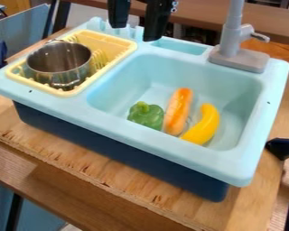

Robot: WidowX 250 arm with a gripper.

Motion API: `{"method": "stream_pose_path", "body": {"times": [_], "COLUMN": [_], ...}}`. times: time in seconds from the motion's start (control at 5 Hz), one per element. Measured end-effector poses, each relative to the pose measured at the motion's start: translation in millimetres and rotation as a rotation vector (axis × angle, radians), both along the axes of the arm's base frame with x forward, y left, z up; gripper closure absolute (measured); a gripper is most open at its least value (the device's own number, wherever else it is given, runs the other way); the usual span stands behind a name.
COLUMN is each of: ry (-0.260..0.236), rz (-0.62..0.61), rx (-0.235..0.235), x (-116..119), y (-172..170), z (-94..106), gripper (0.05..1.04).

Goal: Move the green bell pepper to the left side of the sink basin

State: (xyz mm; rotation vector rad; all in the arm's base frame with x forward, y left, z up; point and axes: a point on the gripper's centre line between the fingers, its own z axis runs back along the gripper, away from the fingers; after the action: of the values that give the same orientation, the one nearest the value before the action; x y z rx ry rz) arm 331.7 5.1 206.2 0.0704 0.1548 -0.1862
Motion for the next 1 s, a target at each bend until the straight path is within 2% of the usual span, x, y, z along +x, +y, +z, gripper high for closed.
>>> {"method": "stream_pose_path", "body": {"times": [0.2,0.4,0.6,0.8,1.0], "ry": [0.052,0.103,0.104,0.114,0.101], "rz": [0.005,0.021,0.008,-0.051,-0.080], "rx": [-0.004,-0.022,-0.065,-0.070,-0.073], "x": [-1,-24,-45,-58,-58], "y": [-1,-5,-12,-26,-33], "z": [-16.6,-37.5,-46.2,-56.0,-63.3], "gripper": [0.084,0.084,0.084,0.084,0.084]}}
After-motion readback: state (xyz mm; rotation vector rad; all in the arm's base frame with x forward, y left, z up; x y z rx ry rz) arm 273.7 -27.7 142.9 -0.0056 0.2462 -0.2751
